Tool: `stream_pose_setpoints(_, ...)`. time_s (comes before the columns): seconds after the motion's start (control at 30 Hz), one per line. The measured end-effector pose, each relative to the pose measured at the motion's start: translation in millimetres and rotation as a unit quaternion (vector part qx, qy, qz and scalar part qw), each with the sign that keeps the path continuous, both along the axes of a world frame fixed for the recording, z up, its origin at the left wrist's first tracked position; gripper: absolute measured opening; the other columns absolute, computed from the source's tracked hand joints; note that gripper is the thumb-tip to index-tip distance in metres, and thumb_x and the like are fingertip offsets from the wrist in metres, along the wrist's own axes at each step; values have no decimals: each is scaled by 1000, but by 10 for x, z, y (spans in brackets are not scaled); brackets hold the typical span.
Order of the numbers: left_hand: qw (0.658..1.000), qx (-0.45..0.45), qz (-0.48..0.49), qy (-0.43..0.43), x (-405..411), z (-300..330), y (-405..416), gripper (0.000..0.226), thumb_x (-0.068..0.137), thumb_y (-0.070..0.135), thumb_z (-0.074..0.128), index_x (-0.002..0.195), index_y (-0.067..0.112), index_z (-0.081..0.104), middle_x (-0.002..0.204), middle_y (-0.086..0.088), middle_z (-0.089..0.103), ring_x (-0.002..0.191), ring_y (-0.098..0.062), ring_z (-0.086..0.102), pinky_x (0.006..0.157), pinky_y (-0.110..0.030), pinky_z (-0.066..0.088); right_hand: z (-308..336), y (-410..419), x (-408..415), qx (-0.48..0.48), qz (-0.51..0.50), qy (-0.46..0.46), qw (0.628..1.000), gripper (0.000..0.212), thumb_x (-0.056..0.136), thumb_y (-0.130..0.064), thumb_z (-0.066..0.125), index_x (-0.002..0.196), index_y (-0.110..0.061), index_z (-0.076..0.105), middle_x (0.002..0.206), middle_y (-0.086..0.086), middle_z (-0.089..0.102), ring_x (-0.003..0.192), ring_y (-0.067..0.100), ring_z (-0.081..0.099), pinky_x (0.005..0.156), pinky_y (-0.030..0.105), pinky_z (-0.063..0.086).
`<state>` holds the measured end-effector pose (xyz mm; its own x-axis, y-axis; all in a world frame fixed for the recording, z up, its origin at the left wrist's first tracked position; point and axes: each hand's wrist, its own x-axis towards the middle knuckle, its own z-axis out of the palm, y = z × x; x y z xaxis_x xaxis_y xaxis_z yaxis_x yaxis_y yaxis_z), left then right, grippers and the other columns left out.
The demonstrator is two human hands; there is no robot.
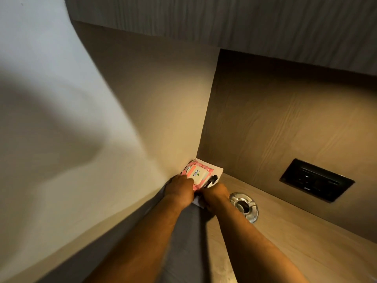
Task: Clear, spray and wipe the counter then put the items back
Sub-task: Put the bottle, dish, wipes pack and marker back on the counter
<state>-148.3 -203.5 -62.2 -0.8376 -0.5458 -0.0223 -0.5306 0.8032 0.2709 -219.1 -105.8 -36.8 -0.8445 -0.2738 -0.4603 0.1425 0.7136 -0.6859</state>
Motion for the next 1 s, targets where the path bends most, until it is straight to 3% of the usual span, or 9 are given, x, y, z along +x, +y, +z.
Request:
stream_pose_setpoints(0.1, 1000, 0, -2, 15, 33, 19, -7, 51, 89, 40, 58, 131, 14, 51, 131, -13, 52, 118, -31, 50, 99, -39, 45, 20, 9, 5, -29, -29, -62, 997, 21, 76, -16, 82, 85, -1, 71, 74, 14, 72, 48, 18, 61, 36, 20, 41)
stream_pose_setpoints(0.37, 994, 38, 99, 35, -26, 195, 85, 49, 92, 47, 52, 129, 15, 46, 124, -13, 53, 109, -29, 57, 86, -38, 51, 5, 66, 80, -80, -63, -88, 991, 17, 80, -10, 76, 93, -2, 69, 86, 17, 76, 66, 23, 72, 53, 29, 56)
stream_pose_setpoints(0.5, 992, 36, 121, 25, -254, 248, 166, 82, 74, 63, 65, 136, 14, 39, 130, -15, 52, 118, -33, 52, 93, -43, 46, 159, 341, 46, -116, -113, -55, 985, 17, 80, -17, 75, 76, -2, 68, 70, 14, 69, 56, 22, 64, 48, 27, 50)
stream_pose_setpoints(0.6, 988, 46, 144, -10, -323, 264, 219, 92, 60, 55, 80, 133, 16, 42, 130, -15, 53, 119, -35, 51, 94, -47, 45, 363, 707, -35, -140, -156, -11, 978, 23, 78, -17, 74, 63, -4, 64, 53, 11, 61, 45, 20, 56, 44, 25, 45)
stream_pose_setpoints(0.73, 980, 71, 184, 16, -298, 290, 273, 81, 64, 53, 77, 128, 14, 47, 129, -17, 54, 118, -40, 50, 97, -52, 43, 489, 1463, -71, -117, -208, 81, 968, 22, 69, -16, 72, 57, -4, 59, 51, 11, 55, 44, 23, 51, 47, 29, 40)
stream_pose_setpoints(0.83, 964, 113, 199, 138, -252, 396, 546, 81, 65, 56, 74, 124, 8, 46, 126, -22, 52, 116, -43, 49, 96, -51, 40, 347, 2151, 154, -34, -249, 141, 958, 27, 69, -22, 73, 53, -7, 57, 51, 9, 55, 54, 26, 54, 56, 36, 44)
stream_pose_setpoints(0.93, 949, 162, 136, 232, -214, 452, 1300, 85, 64, 57, 70, 131, 15, 40, 126, -21, 50, 114, -41, 49, 90, -46, 41, 110, 2730, 412, 24, -286, 141, 947, 28, 77, -30, 74, 60, -10, 64, 58, 4, 63, 59, 22, 61, 57, 31, 49)
stream_pose_setpoints(1.0, 959, 200, 69, 190, -158, 418, 1867, 89, 64, 57, 70, 138, 24, 34, 129, -18, 47, 117, -37, 47, 91, -45, 40, -7, 3010, 543, 41, -303, 134, 943, 25, 81, -32, 74, 69, -13, 65, 65, 2, 66, 63, 18, 63, 57, 29, 51)
